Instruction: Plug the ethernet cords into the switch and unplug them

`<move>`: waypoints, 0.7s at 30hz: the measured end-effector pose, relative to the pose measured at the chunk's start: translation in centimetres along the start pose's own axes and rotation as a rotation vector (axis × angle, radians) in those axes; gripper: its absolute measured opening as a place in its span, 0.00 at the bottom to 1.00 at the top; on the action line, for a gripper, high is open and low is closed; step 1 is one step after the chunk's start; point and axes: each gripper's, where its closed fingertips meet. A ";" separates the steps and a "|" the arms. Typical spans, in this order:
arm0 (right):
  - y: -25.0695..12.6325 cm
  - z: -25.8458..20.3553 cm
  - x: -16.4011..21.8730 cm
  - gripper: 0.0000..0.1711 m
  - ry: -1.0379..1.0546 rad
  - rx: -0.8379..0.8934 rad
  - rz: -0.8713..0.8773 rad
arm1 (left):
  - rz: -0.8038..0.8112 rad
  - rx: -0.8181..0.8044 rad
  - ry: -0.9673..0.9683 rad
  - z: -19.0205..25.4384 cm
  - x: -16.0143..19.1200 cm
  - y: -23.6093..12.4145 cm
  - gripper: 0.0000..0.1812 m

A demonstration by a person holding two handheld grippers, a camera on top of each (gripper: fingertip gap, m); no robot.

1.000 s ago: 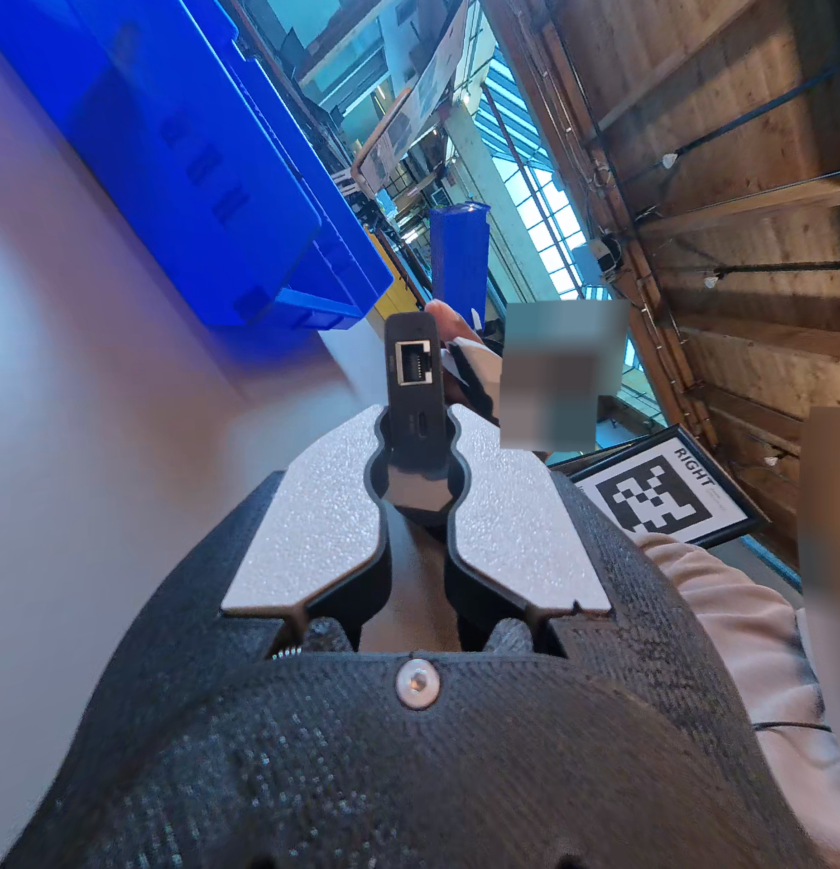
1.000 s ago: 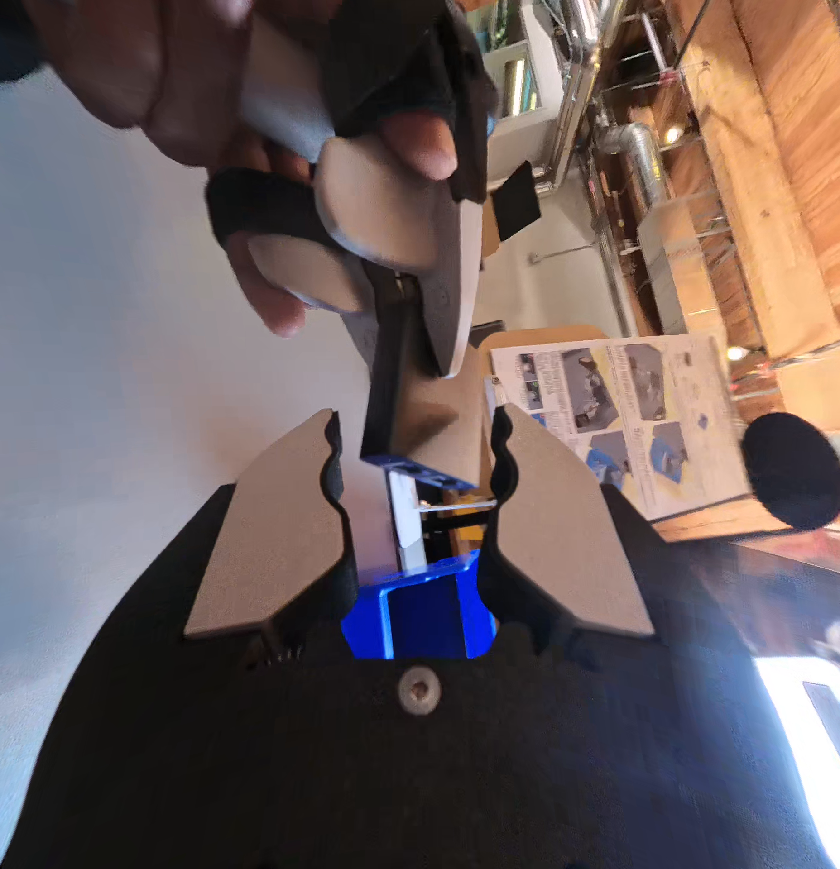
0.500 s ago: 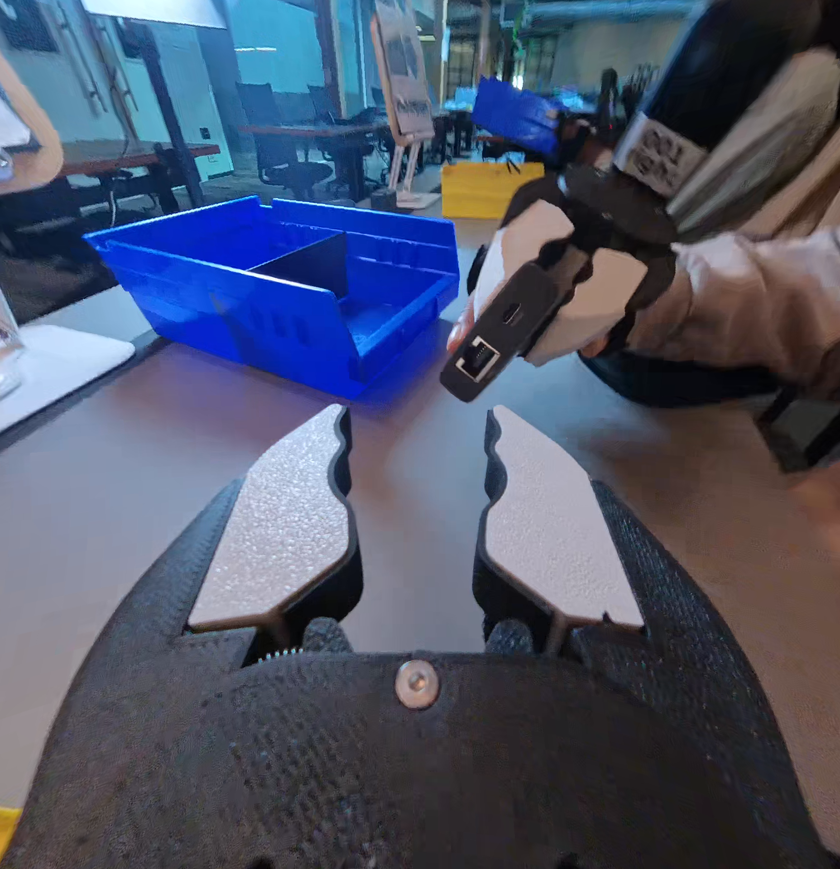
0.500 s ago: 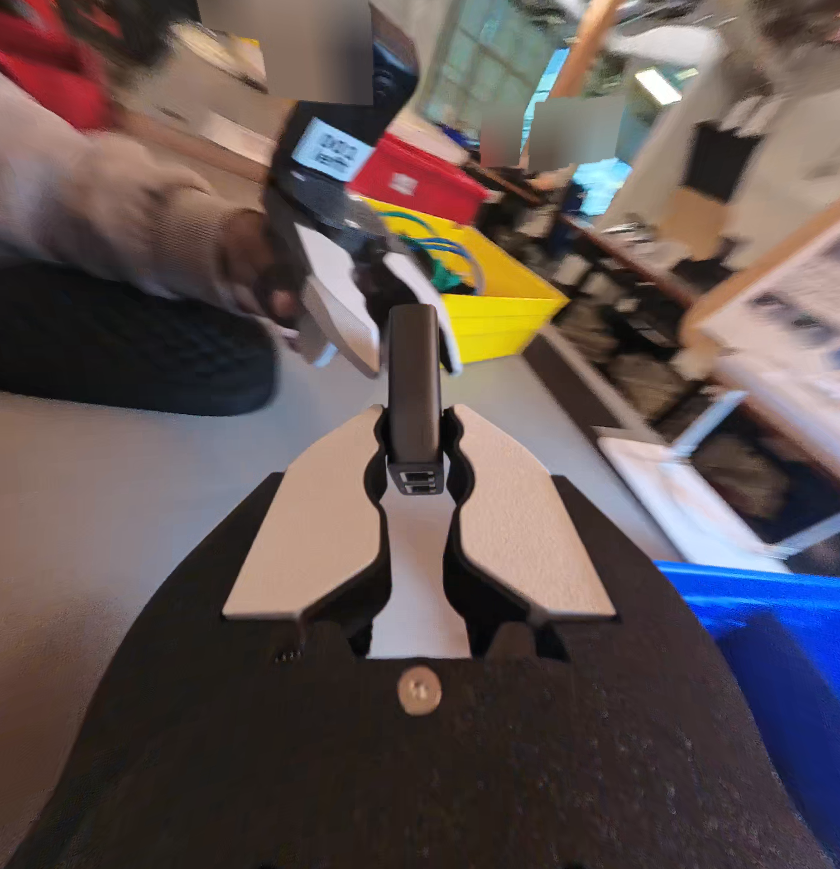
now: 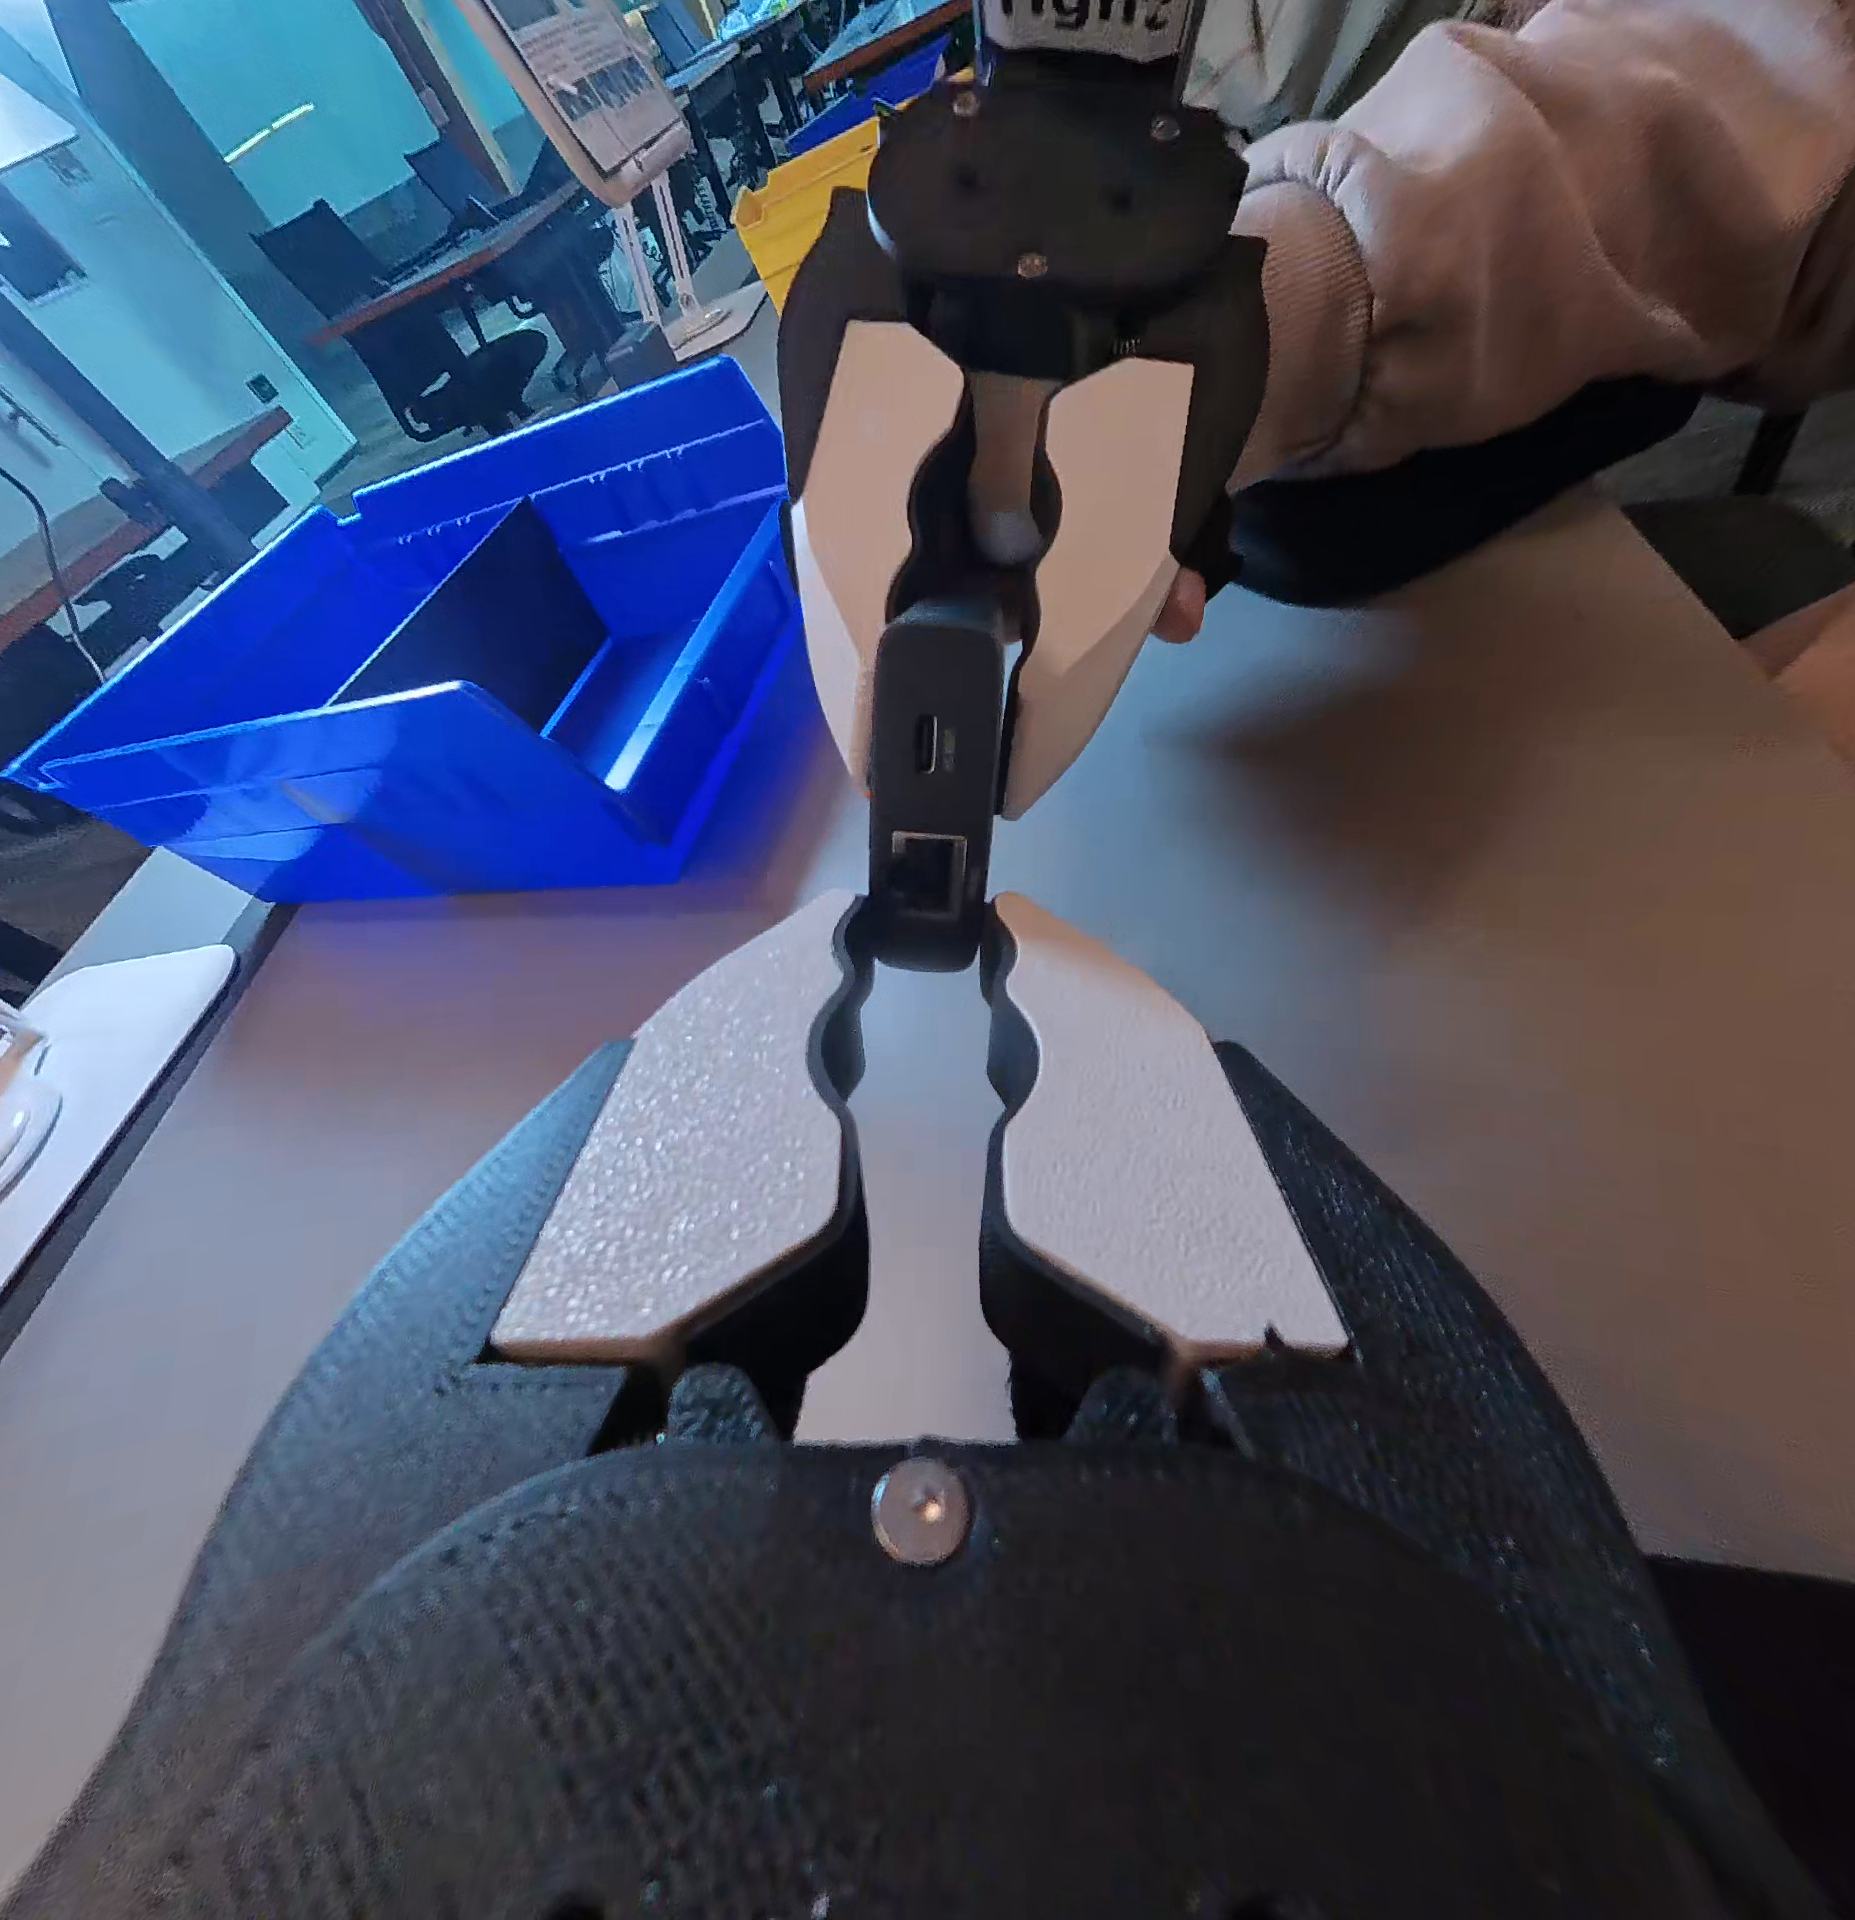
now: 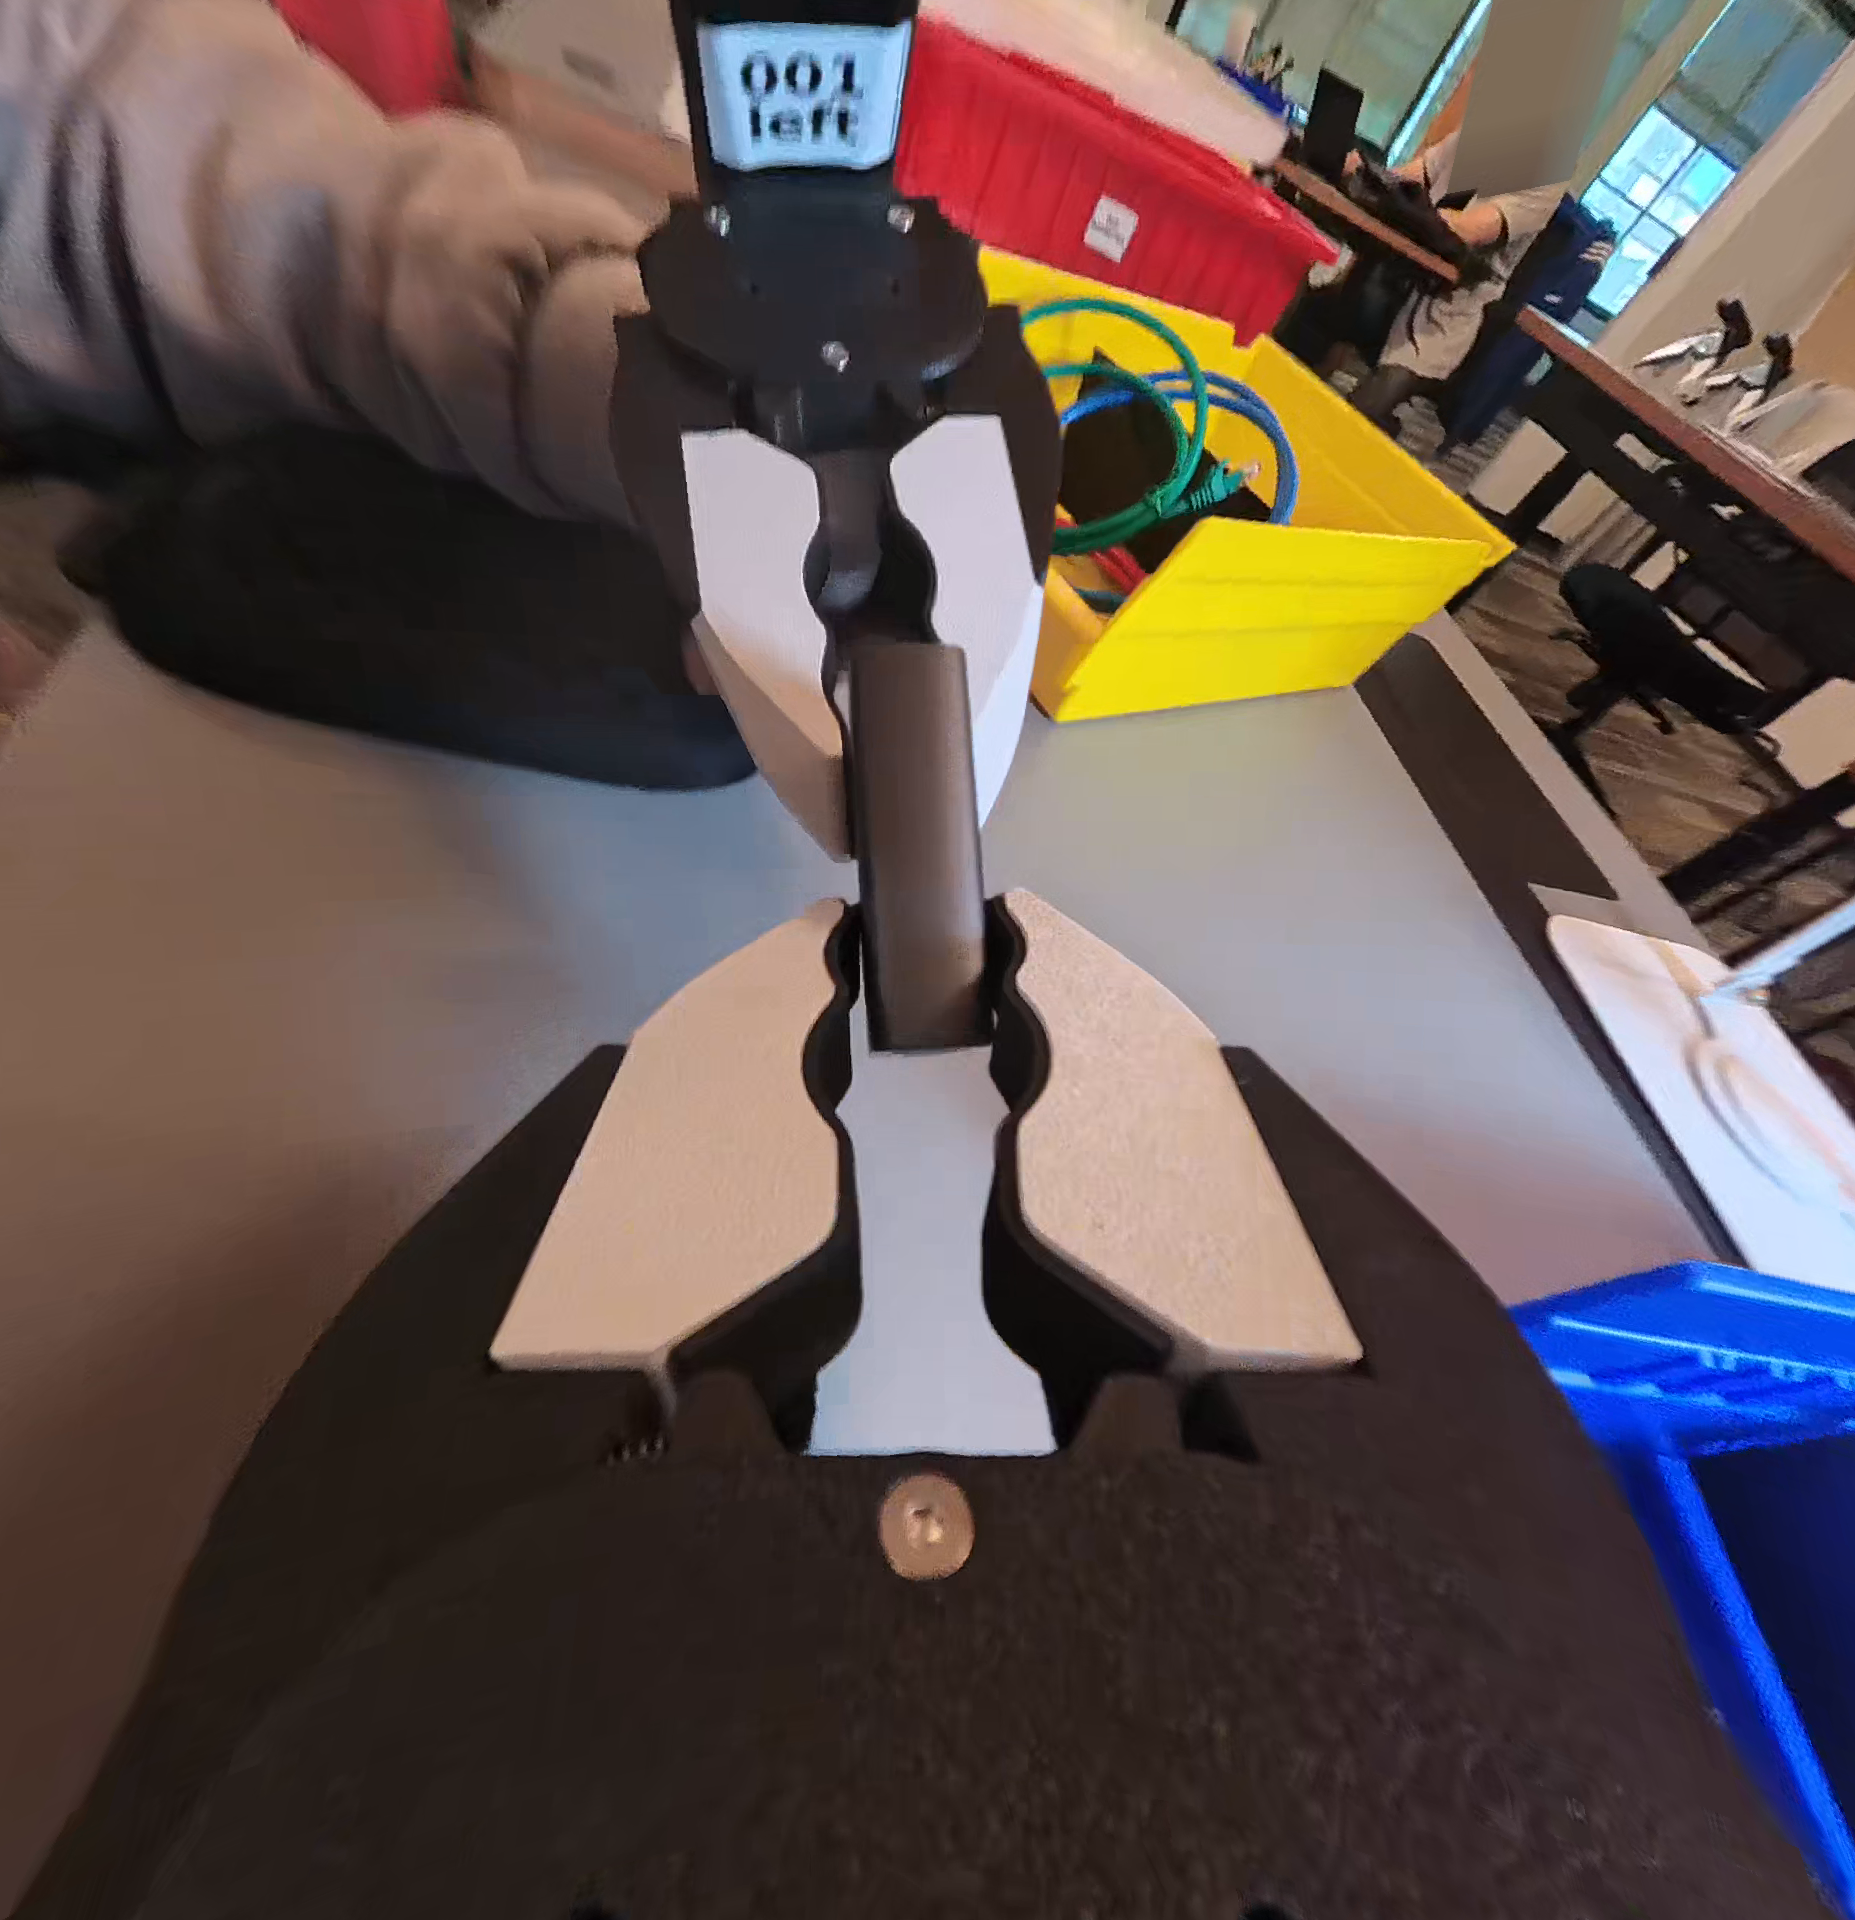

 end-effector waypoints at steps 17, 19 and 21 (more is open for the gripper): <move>0.5 0.0 1.6 0.13 -0.118 0.077 -0.155 | -0.078 -0.021 0.037 -0.3 1.6 0.5 0.11; 0.1 0.8 0.5 0.13 -0.110 0.119 -0.118 | -0.046 -0.058 -0.016 -1.8 0.5 -0.7 0.13; -1.0 2.2 -0.4 0.13 -0.092 0.173 -0.089 | -0.072 -0.188 -0.070 -5.1 0.1 -3.3 0.17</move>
Point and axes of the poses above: each gripper's, where its closed fingertips meet, y out along the fingers, x out of its underside, z = x × y across the jaws, and after that the axes turned 2 degrees about z, right-handed
